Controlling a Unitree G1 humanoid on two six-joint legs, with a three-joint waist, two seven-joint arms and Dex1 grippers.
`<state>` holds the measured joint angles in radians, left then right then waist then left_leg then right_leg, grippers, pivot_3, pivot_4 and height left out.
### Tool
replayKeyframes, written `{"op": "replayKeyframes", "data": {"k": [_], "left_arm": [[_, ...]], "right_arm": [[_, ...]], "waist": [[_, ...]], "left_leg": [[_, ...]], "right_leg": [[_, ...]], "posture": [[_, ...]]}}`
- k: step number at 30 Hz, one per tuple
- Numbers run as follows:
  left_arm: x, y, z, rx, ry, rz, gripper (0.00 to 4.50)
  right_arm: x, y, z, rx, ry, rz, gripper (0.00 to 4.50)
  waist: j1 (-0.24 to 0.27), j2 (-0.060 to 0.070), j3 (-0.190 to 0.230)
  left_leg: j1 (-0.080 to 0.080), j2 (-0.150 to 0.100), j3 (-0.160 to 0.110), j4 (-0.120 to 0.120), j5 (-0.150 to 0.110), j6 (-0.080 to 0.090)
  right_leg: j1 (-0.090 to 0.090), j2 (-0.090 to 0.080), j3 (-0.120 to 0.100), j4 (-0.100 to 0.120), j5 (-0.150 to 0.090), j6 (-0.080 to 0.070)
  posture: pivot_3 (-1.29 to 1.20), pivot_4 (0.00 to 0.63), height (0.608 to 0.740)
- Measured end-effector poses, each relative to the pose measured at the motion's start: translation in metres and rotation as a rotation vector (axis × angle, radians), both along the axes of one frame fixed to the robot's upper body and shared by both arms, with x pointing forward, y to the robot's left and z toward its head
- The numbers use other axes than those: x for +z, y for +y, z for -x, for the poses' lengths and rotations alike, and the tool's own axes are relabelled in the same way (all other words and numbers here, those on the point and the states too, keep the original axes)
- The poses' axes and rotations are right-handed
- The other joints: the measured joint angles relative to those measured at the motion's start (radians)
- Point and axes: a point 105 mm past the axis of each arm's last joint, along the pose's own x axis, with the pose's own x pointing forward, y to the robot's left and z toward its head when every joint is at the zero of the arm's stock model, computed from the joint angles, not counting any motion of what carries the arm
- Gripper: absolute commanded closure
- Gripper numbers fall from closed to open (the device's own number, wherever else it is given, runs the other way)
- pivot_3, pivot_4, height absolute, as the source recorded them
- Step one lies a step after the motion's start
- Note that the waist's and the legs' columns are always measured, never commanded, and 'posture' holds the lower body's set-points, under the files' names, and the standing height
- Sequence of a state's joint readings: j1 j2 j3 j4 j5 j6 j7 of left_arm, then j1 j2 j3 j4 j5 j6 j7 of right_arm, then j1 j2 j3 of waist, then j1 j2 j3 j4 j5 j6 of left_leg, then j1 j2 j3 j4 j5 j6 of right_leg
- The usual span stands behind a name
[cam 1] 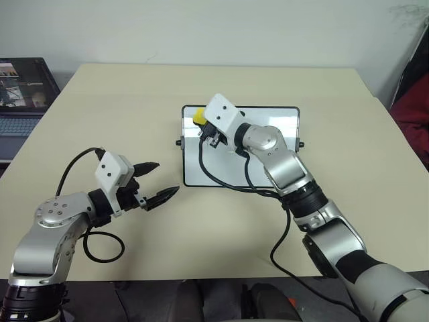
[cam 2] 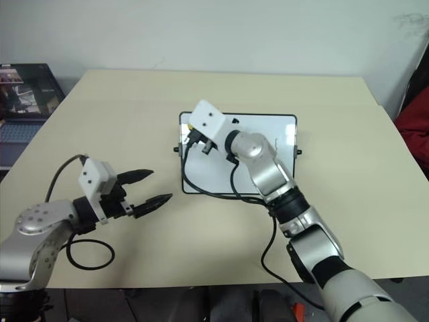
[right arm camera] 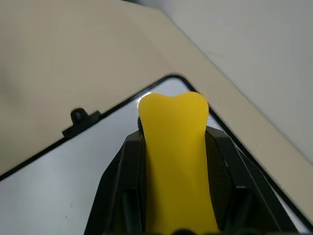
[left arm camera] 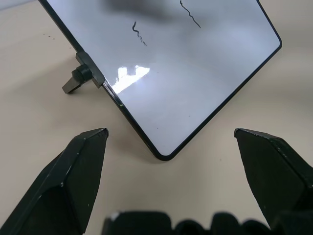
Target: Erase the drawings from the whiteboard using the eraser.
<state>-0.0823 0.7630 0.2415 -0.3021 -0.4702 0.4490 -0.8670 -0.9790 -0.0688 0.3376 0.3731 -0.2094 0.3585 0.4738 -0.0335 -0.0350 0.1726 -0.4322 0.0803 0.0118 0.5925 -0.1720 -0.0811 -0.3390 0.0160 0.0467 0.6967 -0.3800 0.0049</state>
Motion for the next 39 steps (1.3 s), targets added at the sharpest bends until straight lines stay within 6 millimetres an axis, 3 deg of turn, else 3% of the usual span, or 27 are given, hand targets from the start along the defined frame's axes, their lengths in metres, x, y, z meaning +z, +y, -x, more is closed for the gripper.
{"op": "replayKeyframes", "data": {"k": [7,20,24,27,33,39], "left_arm": [[0.000,-0.002,0.001,-0.018,0.003,0.000,0.00],[0.001,-0.003,0.000,-0.025,0.000,0.000,0.00],[0.001,-0.004,-0.001,-0.028,0.003,0.001,0.00],[0.000,-0.003,-0.001,-0.024,0.006,0.002,0.00],[0.000,-0.002,-0.002,-0.022,0.009,0.004,0.00],[0.000,-0.002,-0.002,-0.023,0.008,0.004,0.00]], "right_arm": [[-0.017,0.005,-0.005,0.012,-0.018,0.062,3.23],[-0.063,0.010,0.014,0.104,0.096,0.131,3.23],[-0.055,0.010,0.017,0.104,0.118,0.114,3.23],[-0.042,0.009,0.019,0.103,0.135,0.069,3.23],[0.012,0.009,0.008,0.060,0.002,-0.015,3.23],[-0.013,0.011,0.000,0.041,0.034,0.015,3.23]], "waist": [[-0.002,0.000,0.000],[-0.003,-0.002,-0.001],[-0.001,-0.002,-0.001],[0.001,-0.002,-0.001],[0.000,-0.002,0.000],[-0.001,-0.002,0.000]], "left_leg": [[0.001,0.000,0.000,0.000,0.000,0.000],[0.017,0.000,-0.001,0.001,0.000,0.000],[0.015,0.001,-0.002,0.000,0.001,0.001],[0.004,0.001,-0.002,0.000,0.001,0.001],[-0.001,0.001,-0.001,-0.001,0.000,0.000],[-0.001,0.000,0.000,0.000,0.000,0.000]], "right_leg": [[0.001,0.000,-0.001,0.002,0.000,0.000],[0.011,0.000,-0.001,0.002,0.000,0.000],[0.008,0.000,-0.001,0.002,0.000,0.000],[0.003,0.000,-0.001,0.004,0.000,0.000],[-0.003,0.000,0.000,0.000,0.000,0.000],[-0.003,0.000,0.001,0.001,0.000,0.000]], "posture": [[0.00,0.150,0.740],[0.00,0.150,0.740],[0.00,0.150,0.740],[0.00,0.150,0.740],[0.00,0.150,0.740],[0.00,0.150,0.740]]}}
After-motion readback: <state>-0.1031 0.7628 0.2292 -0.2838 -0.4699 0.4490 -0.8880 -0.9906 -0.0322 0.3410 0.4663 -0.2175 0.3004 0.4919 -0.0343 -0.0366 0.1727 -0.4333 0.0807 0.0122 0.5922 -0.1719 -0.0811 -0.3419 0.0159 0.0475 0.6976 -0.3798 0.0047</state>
